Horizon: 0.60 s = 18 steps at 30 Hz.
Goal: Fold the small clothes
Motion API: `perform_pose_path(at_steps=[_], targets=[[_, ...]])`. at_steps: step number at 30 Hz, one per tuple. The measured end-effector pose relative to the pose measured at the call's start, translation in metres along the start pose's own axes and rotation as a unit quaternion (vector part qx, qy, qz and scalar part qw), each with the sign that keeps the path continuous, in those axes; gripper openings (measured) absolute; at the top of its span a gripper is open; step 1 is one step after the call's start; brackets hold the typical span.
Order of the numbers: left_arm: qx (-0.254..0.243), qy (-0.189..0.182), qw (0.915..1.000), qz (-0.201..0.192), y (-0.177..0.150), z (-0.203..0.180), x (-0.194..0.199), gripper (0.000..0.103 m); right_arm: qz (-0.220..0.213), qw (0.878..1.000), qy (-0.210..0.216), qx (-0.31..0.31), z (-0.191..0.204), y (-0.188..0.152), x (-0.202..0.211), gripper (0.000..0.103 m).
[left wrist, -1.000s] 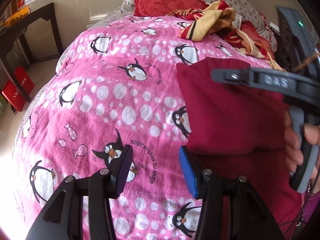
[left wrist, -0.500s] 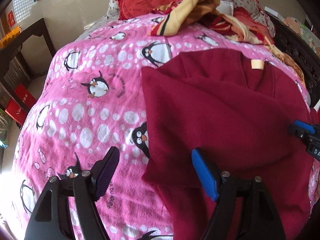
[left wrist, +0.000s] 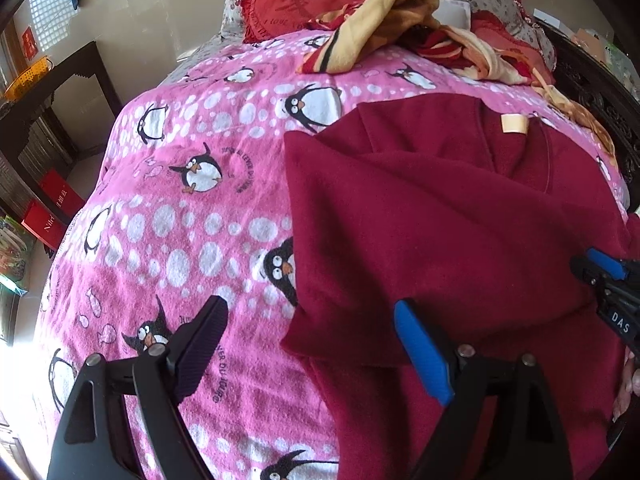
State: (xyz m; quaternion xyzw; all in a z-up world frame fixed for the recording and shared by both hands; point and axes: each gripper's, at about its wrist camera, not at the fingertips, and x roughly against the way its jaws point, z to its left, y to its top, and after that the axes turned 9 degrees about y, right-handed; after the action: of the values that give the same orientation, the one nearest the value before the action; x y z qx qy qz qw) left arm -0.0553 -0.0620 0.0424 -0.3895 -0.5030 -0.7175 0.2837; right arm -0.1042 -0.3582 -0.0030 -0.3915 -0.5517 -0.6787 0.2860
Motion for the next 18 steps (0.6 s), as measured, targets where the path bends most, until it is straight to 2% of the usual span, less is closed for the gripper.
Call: perform_pose_path(at_steps=[9, 18], targets=[[-0.015, -0.017, 0.9996, -0.015, 0.009, -0.023, 0.020, 0.089, 0.003, 1.000, 0.015, -0.024, -0.005, -0.004, 0.013, 0.019], [-0.029, -0.016, 0.9994, 0.000, 0.009, -0.047, 0.004, 0.089, 0.000, 0.998, 0.013, -0.056, -0.027, -0.010, 0.024, 0.019]])
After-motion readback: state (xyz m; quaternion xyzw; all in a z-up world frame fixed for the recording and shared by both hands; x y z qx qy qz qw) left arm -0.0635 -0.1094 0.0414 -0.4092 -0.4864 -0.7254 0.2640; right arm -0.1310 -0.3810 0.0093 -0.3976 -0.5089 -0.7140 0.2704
